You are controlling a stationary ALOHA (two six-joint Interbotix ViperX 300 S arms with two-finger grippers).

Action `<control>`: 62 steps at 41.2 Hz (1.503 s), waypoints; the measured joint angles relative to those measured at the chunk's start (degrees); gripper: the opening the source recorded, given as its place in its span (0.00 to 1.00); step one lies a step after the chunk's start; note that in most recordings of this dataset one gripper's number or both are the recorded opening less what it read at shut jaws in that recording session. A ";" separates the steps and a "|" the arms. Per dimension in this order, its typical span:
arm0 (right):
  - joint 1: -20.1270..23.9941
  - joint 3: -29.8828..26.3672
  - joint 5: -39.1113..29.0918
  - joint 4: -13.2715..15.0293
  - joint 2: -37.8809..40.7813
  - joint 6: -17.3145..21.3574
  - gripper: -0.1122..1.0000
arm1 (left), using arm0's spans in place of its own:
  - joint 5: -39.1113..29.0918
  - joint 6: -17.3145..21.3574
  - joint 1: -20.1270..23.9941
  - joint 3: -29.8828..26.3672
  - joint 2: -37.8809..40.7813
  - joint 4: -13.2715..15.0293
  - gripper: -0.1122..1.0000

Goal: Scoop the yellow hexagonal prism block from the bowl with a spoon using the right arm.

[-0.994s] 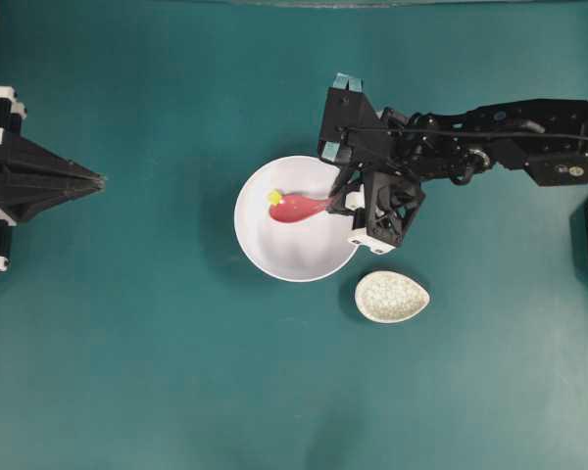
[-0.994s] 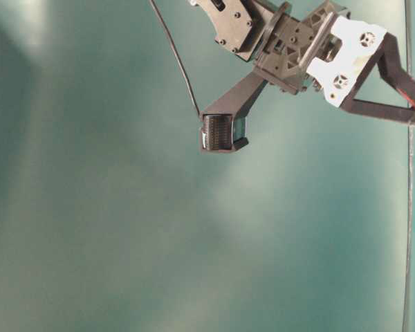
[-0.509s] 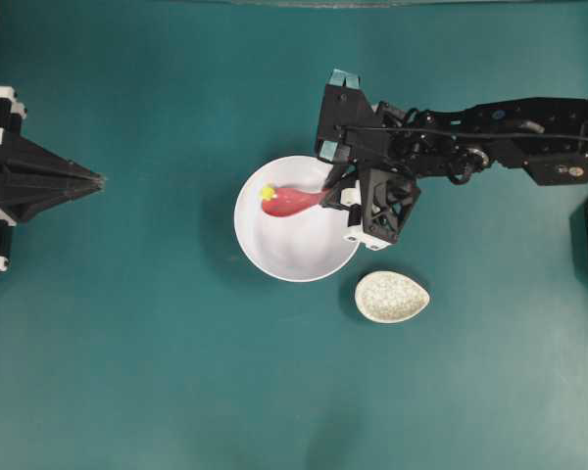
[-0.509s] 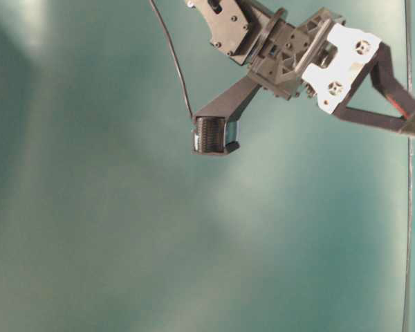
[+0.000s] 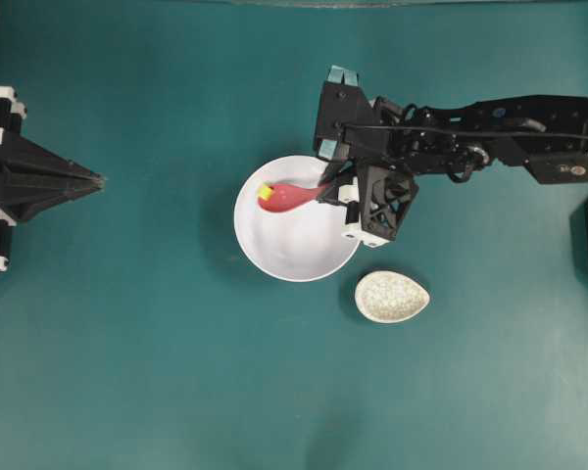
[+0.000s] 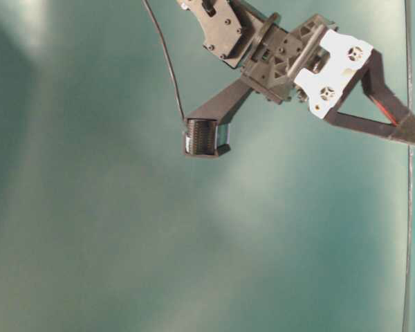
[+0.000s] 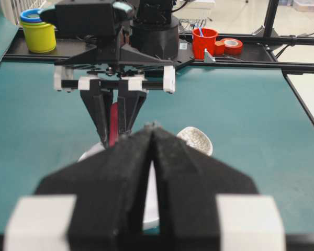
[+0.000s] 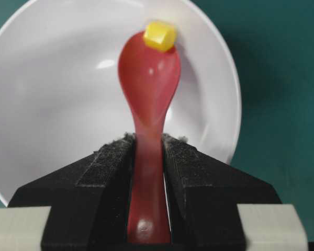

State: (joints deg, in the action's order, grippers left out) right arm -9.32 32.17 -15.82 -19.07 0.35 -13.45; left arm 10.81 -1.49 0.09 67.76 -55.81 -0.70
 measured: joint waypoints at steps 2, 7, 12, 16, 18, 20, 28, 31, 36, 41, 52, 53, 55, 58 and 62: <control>0.00 -0.09 0.26 0.09 -0.18 0.00 0.30 | 0.00 0.00 0.00 0.00 0.00 0.00 0.10; 0.00 0.35 1.41 0.26 -0.70 0.00 0.30 | -0.09 0.00 0.00 0.00 0.00 0.00 0.10; 0.00 0.88 2.20 0.26 -1.67 0.09 0.30 | 0.00 0.00 0.00 -0.09 -0.09 0.00 0.10; 0.00 1.49 2.29 0.26 -3.16 0.00 0.30 | -0.09 0.00 0.00 0.00 -0.09 0.00 0.10; 0.00 1.76 2.37 0.26 -4.04 0.00 0.30 | -0.09 0.00 0.00 0.00 0.00 0.00 0.10; 0.09 2.20 2.55 0.26 -5.01 0.00 0.30 | -0.18 0.00 0.00 0.00 -0.09 0.00 0.10; 1.58 5.27 5.80 0.26 -10.37 0.00 0.30 | -0.35 0.00 0.00 0.00 0.00 0.00 0.10; 2.29 6.68 7.65 0.26 -12.57 0.00 0.30 | -0.35 0.00 0.00 -0.09 0.00 0.00 0.10; 3.25 9.05 10.55 0.26 -16.52 0.09 0.30 | -0.18 0.00 0.00 -0.09 -0.09 0.00 0.10; 3.87 11.60 12.22 0.26 -20.74 0.09 0.30 | -0.35 0.00 0.09 0.00 -0.09 0.00 0.10; 4.04 14.77 16.08 0.18 -26.46 0.18 0.30 | -0.35 0.00 0.00 0.00 -0.18 0.00 0.10; 4.04 14.85 16.26 0.26 -26.72 0.18 0.30 | -0.18 0.00 0.00 0.00 -0.18 0.00 0.10; 3.96 14.94 16.52 0.26 -26.89 0.18 0.30 | -0.18 -0.09 0.00 0.00 -0.18 0.00 0.10; 4.04 15.03 16.61 0.26 -26.89 0.18 0.30 | -0.35 0.00 0.00 0.00 -0.18 0.00 0.10; 4.04 15.03 16.61 0.26 -26.89 0.18 0.30 | -0.18 0.00 0.00 0.00 -0.18 0.00 0.10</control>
